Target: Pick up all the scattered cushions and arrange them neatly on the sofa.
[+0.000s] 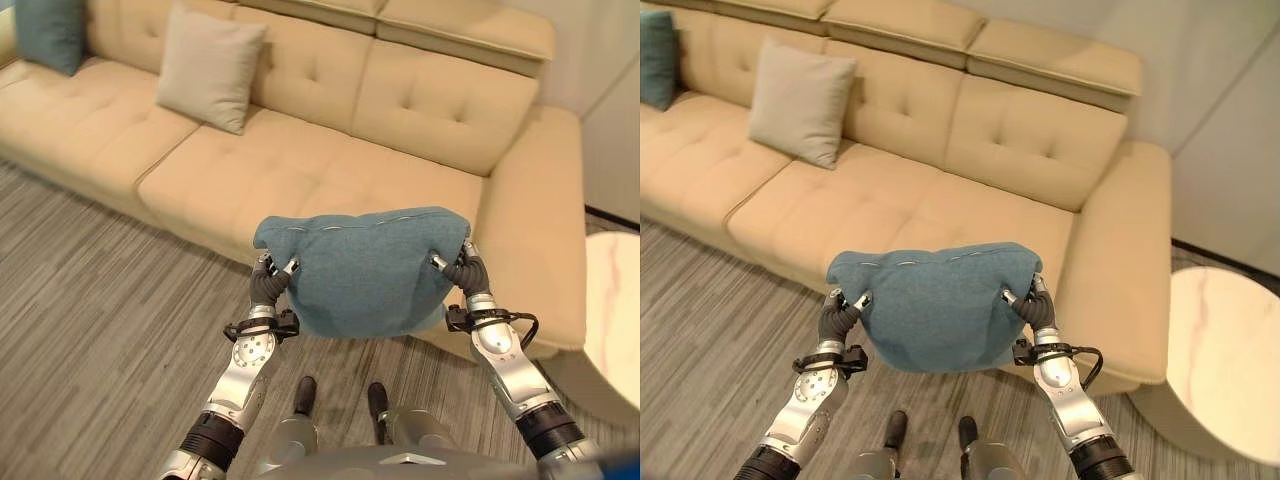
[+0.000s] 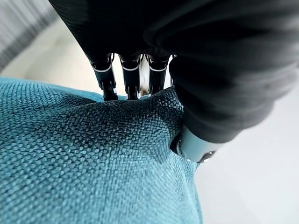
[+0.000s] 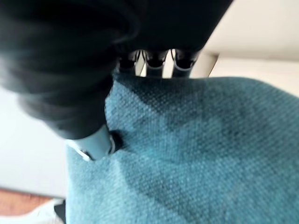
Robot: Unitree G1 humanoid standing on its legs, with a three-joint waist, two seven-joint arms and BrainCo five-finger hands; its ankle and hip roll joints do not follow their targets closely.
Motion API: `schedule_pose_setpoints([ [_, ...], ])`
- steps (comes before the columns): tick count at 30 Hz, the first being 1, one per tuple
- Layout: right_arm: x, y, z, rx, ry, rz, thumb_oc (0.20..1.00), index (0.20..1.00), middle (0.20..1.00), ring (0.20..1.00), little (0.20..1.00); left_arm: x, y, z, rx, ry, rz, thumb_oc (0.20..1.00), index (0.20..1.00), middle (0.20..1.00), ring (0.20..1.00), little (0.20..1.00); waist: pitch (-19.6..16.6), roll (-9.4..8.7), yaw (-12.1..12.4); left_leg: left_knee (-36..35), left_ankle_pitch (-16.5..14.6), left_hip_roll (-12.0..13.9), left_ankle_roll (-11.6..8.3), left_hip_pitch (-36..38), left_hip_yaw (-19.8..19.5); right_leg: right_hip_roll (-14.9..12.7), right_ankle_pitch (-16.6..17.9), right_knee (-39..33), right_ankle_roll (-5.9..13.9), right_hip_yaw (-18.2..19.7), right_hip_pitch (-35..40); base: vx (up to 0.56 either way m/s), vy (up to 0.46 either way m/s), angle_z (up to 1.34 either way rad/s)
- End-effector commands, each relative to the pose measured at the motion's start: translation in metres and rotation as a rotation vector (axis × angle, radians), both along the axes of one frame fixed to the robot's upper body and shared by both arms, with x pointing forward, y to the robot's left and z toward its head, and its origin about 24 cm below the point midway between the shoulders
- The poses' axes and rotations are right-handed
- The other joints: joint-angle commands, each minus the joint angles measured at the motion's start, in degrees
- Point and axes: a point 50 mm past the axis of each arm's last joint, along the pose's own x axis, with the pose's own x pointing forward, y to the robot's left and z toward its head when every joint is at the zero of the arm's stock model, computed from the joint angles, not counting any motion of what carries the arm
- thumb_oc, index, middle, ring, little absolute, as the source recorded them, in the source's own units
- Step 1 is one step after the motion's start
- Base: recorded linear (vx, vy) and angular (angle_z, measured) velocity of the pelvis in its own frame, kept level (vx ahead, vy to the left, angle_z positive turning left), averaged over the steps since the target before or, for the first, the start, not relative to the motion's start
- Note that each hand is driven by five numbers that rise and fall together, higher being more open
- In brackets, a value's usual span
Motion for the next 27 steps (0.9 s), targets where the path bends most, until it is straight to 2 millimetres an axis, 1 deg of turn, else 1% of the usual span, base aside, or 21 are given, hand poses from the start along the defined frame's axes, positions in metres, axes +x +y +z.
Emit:
schedule_pose_setpoints([
  [1, 0.009, 0.018, 0.058, 0.104, -0.302, 0.061, 0.2, 0.2, 0.2, 0.2, 0.2, 0.019, -0.028, 0.052, -0.053, -0.277, -0.141, 0.2, 0.2, 0.2, 0.2, 0.2, -3.0, -4.13, -1.5, 8.4, -7.7, -4.1, -0.27, -0.4, 8.0, -4.4, 3.0, -6.0, 6.72, -1.3, 4.0, 0.05, -0.017, 0.58],
  [2, 0.009, 0.017, 0.057, 0.101, -0.297, 0.06, 0.2, 0.2, 0.2, 0.2, 0.2, 0.019, -0.028, 0.051, -0.055, -0.273, -0.14, 0.2, 0.2, 0.2, 0.2, 0.2, -3.2, -4.04, -1.4, 7.5, -7.3, -3.3, -0.04, -0.9, 9.5, -4.5, 2.5, -6.1, 6.5, -1.9, 4.5, 0.09, -0.007, 0.34],
  [4, 0.008, 0.015, 0.057, 0.097, -0.296, 0.052, 0.2, 0.2, 0.2, 0.2, 0.2, 0.019, -0.028, 0.05, -0.046, -0.263, -0.146, 0.2, 0.2, 0.2, 0.2, 0.2, -3.7, -3.98, -0.9, 4.6, -5.7, -3.0, 0.43, -1.9, 10.8, -4.4, 2.0, -6.3, 6.49, -2.6, 5.3, 0.15, -0.001, 0.18],
  [5, 0.009, 0.013, 0.057, 0.102, -0.295, 0.042, 0.2, 0.2, 0.2, 0.2, 0.2, 0.021, -0.029, 0.051, -0.033, -0.266, -0.151, 0.2, 0.2, 0.2, 0.2, 0.2, -3.8, -4.13, -0.5, 3.0, -2.5, -2.7, 0.27, -5.1, 12.5, -4.3, 0.9, -6.5, 6.36, -3.3, 6.5, 0.18, 0.014, 0.28],
  [7, 0.009, 0.013, 0.058, 0.12, -0.299, 0.027, 0.2, 0.2, 0.2, 0.2, 0.2, 0.022, -0.03, 0.054, -0.021, -0.276, -0.156, 0.2, 0.2, 0.2, 0.2, 0.2, -3.6, -3.95, 0.5, 2.3, 0.4, -2.1, -0.54, -8.5, 14.0, -3.7, -0.7, -6.2, 5.81, -3.0, 8.1, 0.22, 0.073, 0.28],
  [9, 0.008, 0.017, 0.057, 0.122, -0.297, 0.042, 0.2, 0.2, 0.2, 0.2, 0.2, 0.018, -0.027, 0.05, -0.019, -0.262, -0.153, 0.2, 0.2, 0.2, 0.2, 0.2, -4.6, -3.51, 0.8, -0.6, 0.1, -2.2, -0.09, -6.2, 13.7, -3.7, -1.5, -5.6, 6.33, -3.0, 8.8, 0.28, 0.161, -0.25],
  [10, 0.008, 0.019, 0.056, 0.112, -0.289, 0.051, 0.2, 0.2, 0.2, 0.2, 0.2, 0.015, -0.027, 0.047, -0.015, -0.248, -0.16, 0.2, 0.2, 0.2, 0.2, 0.2, -5.3, -3.52, 0.8, -2.2, 0.2, -2.6, 0.36, -4.4, 13.7, -4.3, -1.8, -4.7, 6.71, -2.8, 9.2, 0.3, 0.205, -0.61],
  [12, 0.009, 0.023, 0.057, 0.11, -0.291, 0.063, 0.2, 0.2, 0.2, 0.2, 0.2, 0.015, -0.025, 0.048, -0.008, -0.251, -0.16, 0.2, 0.2, 0.2, 0.2, 0.2, -5.7, -3.57, 1.1, -3.1, -0.4, -3.2, 1.09, -2.2, 14.3, -5.2, -2.4, -2.8, 7.51, -2.3, 9.2, 0.22, 0.217, -0.63],
  [13, 0.01, 0.026, 0.06, 0.114, -0.305, 0.075, 0.2, 0.2, 0.2, 0.2, 0.2, 0.016, -0.024, 0.049, 0.004, -0.256, -0.16, 0.2, 0.2, 0.2, 0.2, 0.2, -5.6, -3.41, 1.2, -3.9, -1.2, -3.5, 1.91, -0.4, 15.2, -6.2, -2.0, 1.4, 8.56, -2.1, 7.8, 0.15, 0.223, -0.64],
  [14, 0.012, 0.029, 0.062, 0.115, -0.315, 0.083, 0.2, 0.2, 0.2, 0.2, 0.2, 0.017, -0.023, 0.051, 0.01, -0.263, -0.156, 0.2, 0.2, 0.2, 0.2, 0.2, -5.4, -3.11, 1.2, -4.0, -1.6, -3.6, 2.46, 0.4, 15.5, -6.7, -1.4, 3.9, 9.23, -2.1, 6.8, 0.13, 0.227, -0.43],
  [16, 0.014, 0.033, 0.064, 0.125, -0.324, 0.097, 0.2, 0.2, 0.2, 0.2, 0.2, 0.019, -0.022, 0.054, 0.026, -0.274, -0.156, 0.2, 0.2, 0.2, 0.2, 0.2, -5.0, -2.8, 1.3, -4.5, -2.3, -3.8, 3.11, 1.6, 16.5, -7.6, 0.0, 9.0, 10.61, -2.4, 4.3, 0.09, 0.148, -0.11],
  [17, 0.015, 0.037, 0.066, 0.126, -0.327, 0.112, 0.2, 0.2, 0.2, 0.2, 0.2, 0.02, -0.02, 0.054, 0.034, -0.281, -0.153, 0.2, 0.2, 0.2, 0.2, 0.2, -4.6, -2.55, 1.2, -5.5, -2.8, -3.8, 3.29, 3.3, 17.1, -8.3, 2.1, 11.0, 11.09, -3.7, 1.7, 0.11, 0.109, -0.07],
  [18, 0.016, 0.038, 0.067, 0.125, -0.334, 0.12, 0.2, 0.2, 0.2, 0.2, 0.2, 0.02, -0.019, 0.055, 0.032, -0.286, -0.15, 0.2, 0.2, 0.2, 0.2, 0.2, -4.5, -2.19, 1.1, -6.2, -3.0, -3.7, 3.31, 4.2, 17.5, -8.5, 2.5, 10.7, 10.96, -4.9, 0.0, 0.16, 0.099, -0.2],
  [19, 0.018, 0.04, 0.07, 0.125, -0.343, 0.129, 0.2, 0.2, 0.2, 0.2, 0.2, 0.02, -0.02, 0.056, 0.025, -0.292, -0.155, 0.2, 0.2, 0.2, 0.2, 0.2, -4.1, -1.66, 0.7, -7.0, -3.3, -3.7, 3.23, 5.4, 17.8, -8.5, 2.6, 8.6, 10.24, -7.7, -2.4, 0.14, 0.055, -0.35],
  [20, 0.02, 0.04, 0.072, 0.129, -0.349, 0.134, 0.2, 0.2, 0.2, 0.2, 0.2, 0.021, -0.02, 0.057, 0.024, -0.296, -0.154, 0.2, 0.2, 0.2, 0.2, 0.2, -3.8, -1.47, 0.4, -7.4, -3.6, -3.8, 3.12, 6.2, 18.0, -8.6, 2.9, 7.2, 10.07, -10.0, -3.5, 0.19, 0.028, -0.31],
  [22, 0.021, 0.042, 0.074, 0.14, -0.36, 0.135, 0.2, 0.2, 0.2, 0.2, 0.2, 0.021, -0.018, 0.058, 0.013, -0.304, -0.141, 0.2, 0.2, 0.2, 0.2, 0.2, -2.9, -1.87, 0.5, -6.7, -5.2, -4.2, 2.72, 8.1, 19.1, -10.3, 5.6, 0.6, 10.46, -17.9, -4.2, 0.19, -0.071, -0.48],
  [23, 0.021, 0.041, 0.073, 0.134, -0.355, 0.138, 0.2, 0.2, 0.2, 0.2, 0.2, 0.02, -0.017, 0.057, 0.006, -0.305, -0.14, 0.2, 0.2, 0.2, 0.2, 0.2, -2.9, -2.12, 0.3, -6.7, -5.9, -4.3, 2.65, 9.2, 19.2, -10.3, 6.3, -0.7, 10.64, -18.2, -3.7, 0.2, -0.158, -0.43],
  [24, 0.02, 0.039, 0.071, 0.123, -0.35, 0.136, 0.2, 0.2, 0.2, 0.2, 0.2, 0.018, -0.019, 0.055, 0.005, -0.297, -0.149, 0.2, 0.2, 0.2, 0.2, 0.2, -3.2, -2.42, 0.2, -6.5, -6.7, -4.7, 2.57, 9.9, 19.0, -9.7, 6.6, -2.4, 10.24, -17.3, -2.2, 0.22, -0.212, 0.03],
  [25, 0.02, 0.036, 0.07, 0.117, -0.344, 0.131, 0.2, 0.2, 0.2, 0.2, 0.2, 0.017, -0.02, 0.053, -0.001, -0.291, -0.153, 0.2, 0.2, 0.2, 0.2, 0.2, -4.2, -2.62, 0.2, -6.1, -7.3, -4.7, 2.01, 10.3, 18.9, -9.6, 7.4, -4.8, 10.02, -17.3, -0.6, 0.24, -0.282, 0.5],
  [26, 0.016, 0.032, 0.066, 0.114, -0.329, 0.126, 0.2, 0.2, 0.2, 0.2, 0.2, 0.015, -0.022, 0.051, -0.011, -0.282, -0.16, 0.2, 0.2, 0.2, 0.2, 0.2, -4.7, -2.66, 0.1, -2.8, -8.6, -3.5, 0.75, 10.2, 18.8, -8.6, 6.7, -7.1, 9.36, -17.2, 2.3, 0.17, -0.214, 0.63],
  [27, 0.016, 0.032, 0.066, 0.114, -0.329, 0.126, 0.2, 0.2, 0.2, 0.2, 0.2, 0.015, -0.022, 0.051, -0.011, -0.282, -0.16, 0.2, 0.2, 0.2, 0.2, 0.2, -4.7, -2.66, 0.1, -2.8, -8.6, -3.5, 0.75, 10.2, 18.8, -8.6, 6.7, -7.1, 9.36, -17.2, 2.3, 0.17, -0.258, 0.42],
])
